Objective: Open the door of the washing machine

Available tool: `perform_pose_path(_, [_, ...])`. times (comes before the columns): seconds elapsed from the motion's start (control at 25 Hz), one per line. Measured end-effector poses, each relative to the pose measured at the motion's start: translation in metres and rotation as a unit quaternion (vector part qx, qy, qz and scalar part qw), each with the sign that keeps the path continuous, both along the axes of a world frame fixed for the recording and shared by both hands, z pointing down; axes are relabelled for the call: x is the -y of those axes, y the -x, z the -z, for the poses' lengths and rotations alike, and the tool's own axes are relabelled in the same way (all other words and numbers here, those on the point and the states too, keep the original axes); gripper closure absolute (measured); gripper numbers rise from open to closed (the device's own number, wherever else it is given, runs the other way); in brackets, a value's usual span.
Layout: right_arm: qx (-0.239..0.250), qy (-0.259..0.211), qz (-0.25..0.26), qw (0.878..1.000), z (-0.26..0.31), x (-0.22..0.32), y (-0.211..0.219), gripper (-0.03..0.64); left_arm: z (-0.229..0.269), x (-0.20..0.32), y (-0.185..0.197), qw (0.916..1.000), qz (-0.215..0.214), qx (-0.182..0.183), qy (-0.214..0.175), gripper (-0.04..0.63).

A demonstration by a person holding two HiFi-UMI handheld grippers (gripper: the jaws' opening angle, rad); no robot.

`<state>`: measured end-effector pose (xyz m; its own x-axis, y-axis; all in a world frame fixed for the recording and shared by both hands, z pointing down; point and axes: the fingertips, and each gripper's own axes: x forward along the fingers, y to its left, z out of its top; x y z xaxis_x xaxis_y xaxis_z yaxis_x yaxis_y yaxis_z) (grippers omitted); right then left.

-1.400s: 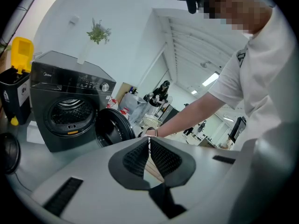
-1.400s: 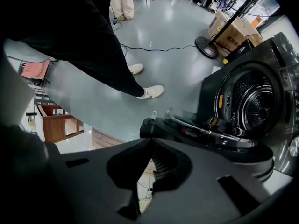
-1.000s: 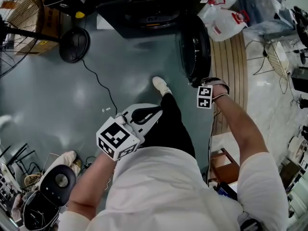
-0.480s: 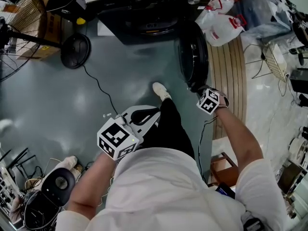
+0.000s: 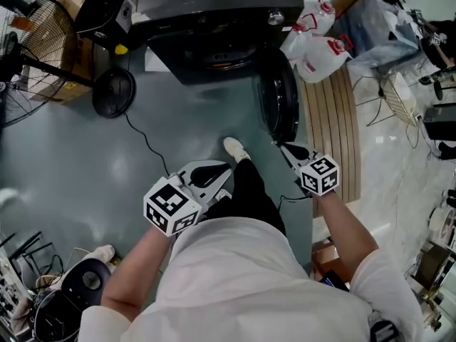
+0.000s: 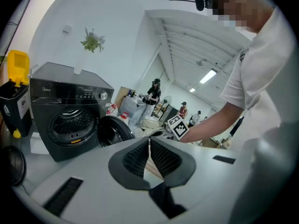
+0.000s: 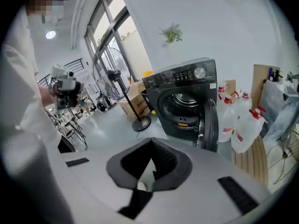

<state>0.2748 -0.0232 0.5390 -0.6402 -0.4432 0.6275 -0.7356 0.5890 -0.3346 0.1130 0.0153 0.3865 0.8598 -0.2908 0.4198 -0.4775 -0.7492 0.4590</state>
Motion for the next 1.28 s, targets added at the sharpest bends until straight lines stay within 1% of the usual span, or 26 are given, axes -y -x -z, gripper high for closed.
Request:
perform_pose_path(0.12, [0.031,0.002,0.005,1.0,0.032,-0.009,0.023,0.607,0.002,-0.002,0.001,1.0,0.0,-0.002,-0.002,0.572])
perform_pose_path(0.28, [0.048,-0.006,0.015,0.999,0.064,-0.012,0.047,0.607,0.007,-0.005,0.002,0.9999,0.004,-0.006,-0.009,0.572])
perform_pose_path(0.4, [0.066,-0.015,0.023,0.997,0.086,-0.017,0.063,0.607,0.013,-0.009,0.007,0.9999,0.008,-0.001,-0.014,0.572])
perform_pose_path(0.64, [0.088,-0.044,0.052,0.994,0.121,-0.028,0.089,0.607,0.029,-0.012,0.026,0.9991,0.037,-0.004,-0.021,0.572])
perform_pose_path(0.84, [0.084,-0.059,0.088,0.991,0.137,-0.044,0.105,0.607,0.029,-0.017,0.042,0.998,0.059,-0.012,-0.017,0.572])
perform_pose_path(1.16, [0.088,-0.08,0.101,0.988,0.152,-0.052,0.118,0.609,0.031,-0.029,0.05,0.997,0.073,-0.016,-0.021,0.572])
perform_pose_path(1.28, [0.081,-0.087,0.111,0.987,0.155,-0.054,0.122,0.609,0.031,-0.033,0.052,0.9968,0.075,-0.019,-0.021,0.572])
